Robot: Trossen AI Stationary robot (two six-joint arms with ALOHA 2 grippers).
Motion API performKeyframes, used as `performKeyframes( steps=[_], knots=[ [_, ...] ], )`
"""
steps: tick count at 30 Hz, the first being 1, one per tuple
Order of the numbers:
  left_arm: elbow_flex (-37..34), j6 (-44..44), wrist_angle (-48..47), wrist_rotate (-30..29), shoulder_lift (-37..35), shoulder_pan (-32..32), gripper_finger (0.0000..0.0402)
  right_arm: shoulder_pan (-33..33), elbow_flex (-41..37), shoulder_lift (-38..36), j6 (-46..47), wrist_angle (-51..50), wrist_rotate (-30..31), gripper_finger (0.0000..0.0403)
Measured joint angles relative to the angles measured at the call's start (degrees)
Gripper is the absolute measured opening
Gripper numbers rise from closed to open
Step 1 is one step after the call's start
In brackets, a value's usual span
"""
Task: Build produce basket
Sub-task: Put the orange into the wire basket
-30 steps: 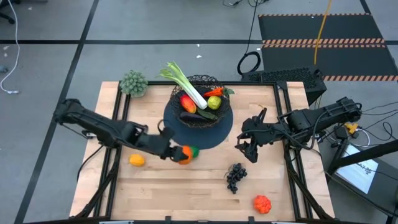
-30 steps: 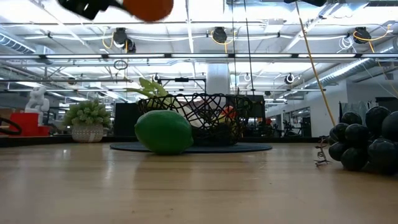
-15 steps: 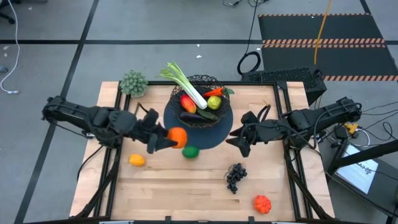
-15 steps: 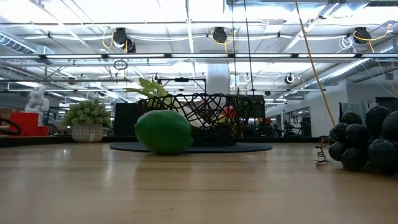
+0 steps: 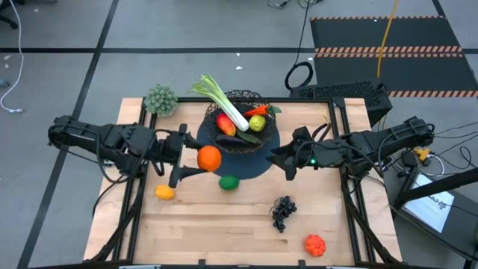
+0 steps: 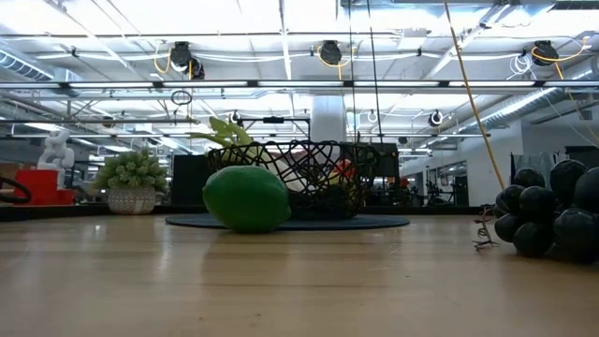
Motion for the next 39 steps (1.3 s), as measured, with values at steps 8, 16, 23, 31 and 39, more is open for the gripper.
performKeyframes(
  steps=[8, 16, 23, 31, 39],
  knots=[
    [0.0, 21.46, 0.06, 0.02, 0.04, 0.0, 0.032, 0.0, 0.0, 0.0, 2.77, 1.62, 0.03, 0.02],
    [0.0, 31.88, 0.05, 0.11, 0.04, 0.0, 0.0336, 0.0, 0.0, 0.0, 3.63, 1.61, 0.03, 0.02],
    [0.0, 31.78, 0.06, 0.13, 0.04, -0.02, 0.0326, 0.0, 0.0, 0.0, 2.47, 1.59, 1.72, 0.02],
    [0.0, 18.6, 0.05, 0.17, 0.04, -0.02, 0.0332, -0.07, 0.0, 0.0, 0.92, 1.56, 3.03, 0.02],
    [0.0, -2.1, 0.04, 0.26, 0.04, -0.02, 0.0326, -0.07, 0.0, 0.0, 0.71, 1.56, 3.05, 0.02]
  ],
)
